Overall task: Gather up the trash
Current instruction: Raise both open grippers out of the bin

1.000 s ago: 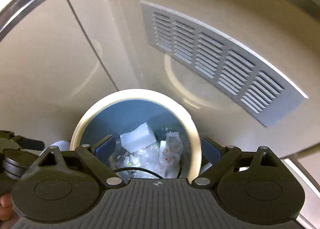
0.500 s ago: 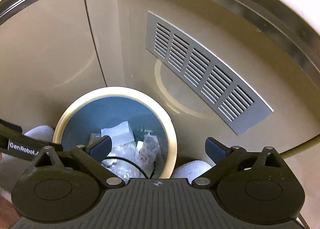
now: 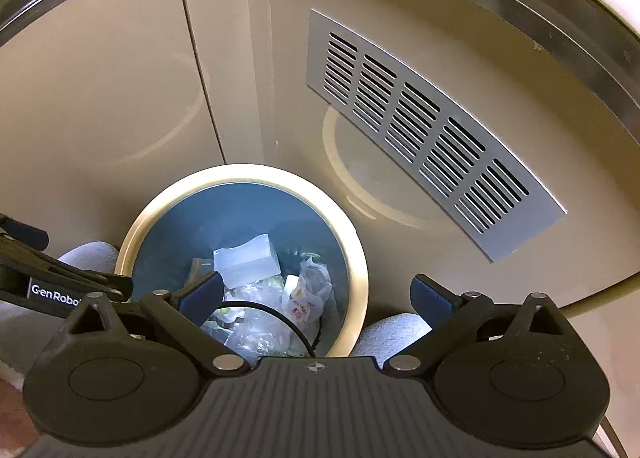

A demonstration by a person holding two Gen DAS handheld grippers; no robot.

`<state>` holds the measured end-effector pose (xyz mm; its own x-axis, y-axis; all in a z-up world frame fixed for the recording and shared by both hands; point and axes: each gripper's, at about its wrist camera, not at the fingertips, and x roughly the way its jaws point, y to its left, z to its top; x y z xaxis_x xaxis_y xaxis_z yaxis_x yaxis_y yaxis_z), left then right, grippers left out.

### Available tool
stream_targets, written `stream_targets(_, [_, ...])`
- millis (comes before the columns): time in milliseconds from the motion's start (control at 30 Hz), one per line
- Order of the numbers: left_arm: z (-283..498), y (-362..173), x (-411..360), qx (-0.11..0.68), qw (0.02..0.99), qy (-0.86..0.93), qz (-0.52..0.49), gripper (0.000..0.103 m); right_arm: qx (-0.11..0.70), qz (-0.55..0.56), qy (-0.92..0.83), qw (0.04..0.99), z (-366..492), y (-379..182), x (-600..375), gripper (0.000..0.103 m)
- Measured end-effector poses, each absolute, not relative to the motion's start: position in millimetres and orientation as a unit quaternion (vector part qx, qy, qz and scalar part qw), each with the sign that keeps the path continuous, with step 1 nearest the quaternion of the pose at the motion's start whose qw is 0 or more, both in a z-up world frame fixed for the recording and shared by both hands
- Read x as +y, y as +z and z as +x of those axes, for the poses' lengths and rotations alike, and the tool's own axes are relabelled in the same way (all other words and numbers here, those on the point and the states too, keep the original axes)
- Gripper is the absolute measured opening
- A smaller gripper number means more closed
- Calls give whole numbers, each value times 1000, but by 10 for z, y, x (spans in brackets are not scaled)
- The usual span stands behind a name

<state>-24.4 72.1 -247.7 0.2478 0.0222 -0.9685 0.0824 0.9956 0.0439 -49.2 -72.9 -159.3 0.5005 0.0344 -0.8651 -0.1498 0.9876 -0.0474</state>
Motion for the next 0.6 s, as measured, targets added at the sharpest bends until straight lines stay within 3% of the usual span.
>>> stream_targets(600, [-261, -2456, 736, 607, 793, -8, 51, 103, 500, -60, 57, 862, -476, -1635, -717, 100])
